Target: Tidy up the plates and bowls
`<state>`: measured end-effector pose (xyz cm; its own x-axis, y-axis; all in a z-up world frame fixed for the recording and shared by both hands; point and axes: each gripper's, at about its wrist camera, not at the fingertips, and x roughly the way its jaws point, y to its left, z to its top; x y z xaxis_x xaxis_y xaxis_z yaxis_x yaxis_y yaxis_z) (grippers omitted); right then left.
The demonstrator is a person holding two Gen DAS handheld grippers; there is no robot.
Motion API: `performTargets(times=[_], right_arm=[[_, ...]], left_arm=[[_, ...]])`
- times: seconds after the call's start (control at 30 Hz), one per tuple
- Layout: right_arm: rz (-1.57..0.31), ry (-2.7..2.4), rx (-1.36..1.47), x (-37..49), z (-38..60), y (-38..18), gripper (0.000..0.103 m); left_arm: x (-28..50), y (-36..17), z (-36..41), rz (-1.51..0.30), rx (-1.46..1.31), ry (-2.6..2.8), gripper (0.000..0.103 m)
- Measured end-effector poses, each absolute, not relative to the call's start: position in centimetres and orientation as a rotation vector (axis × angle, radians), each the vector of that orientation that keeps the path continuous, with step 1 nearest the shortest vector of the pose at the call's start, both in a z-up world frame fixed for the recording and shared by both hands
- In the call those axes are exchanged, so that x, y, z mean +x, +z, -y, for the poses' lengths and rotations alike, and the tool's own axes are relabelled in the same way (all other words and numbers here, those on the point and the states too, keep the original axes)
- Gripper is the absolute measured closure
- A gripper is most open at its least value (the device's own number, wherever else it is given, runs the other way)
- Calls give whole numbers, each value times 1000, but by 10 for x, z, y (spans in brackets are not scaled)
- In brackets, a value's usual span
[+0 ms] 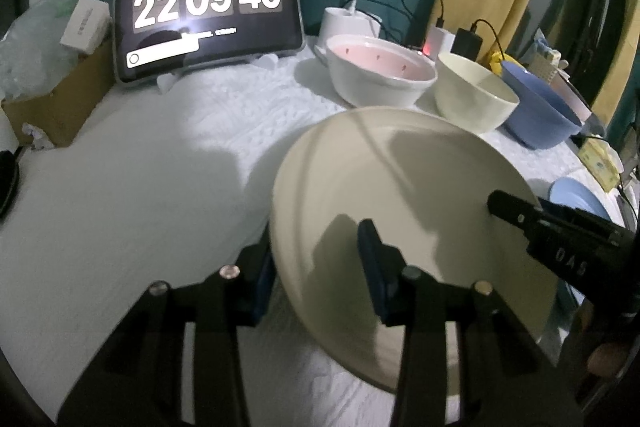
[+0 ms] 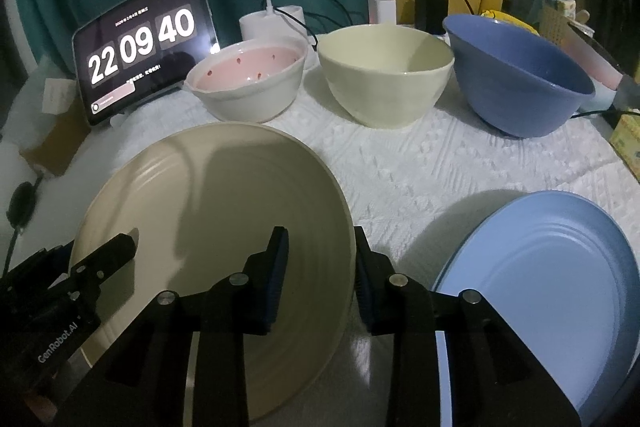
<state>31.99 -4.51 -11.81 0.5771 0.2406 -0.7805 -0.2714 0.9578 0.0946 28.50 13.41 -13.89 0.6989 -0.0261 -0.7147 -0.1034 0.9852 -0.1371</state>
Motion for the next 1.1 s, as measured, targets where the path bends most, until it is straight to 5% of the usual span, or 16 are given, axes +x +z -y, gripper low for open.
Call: performTargets(times=[1.1], right_arm=[[-796, 283, -7, 266, 79, -74, 71]], left_arm=[[231, -99, -99, -698, -138, 14, 63]])
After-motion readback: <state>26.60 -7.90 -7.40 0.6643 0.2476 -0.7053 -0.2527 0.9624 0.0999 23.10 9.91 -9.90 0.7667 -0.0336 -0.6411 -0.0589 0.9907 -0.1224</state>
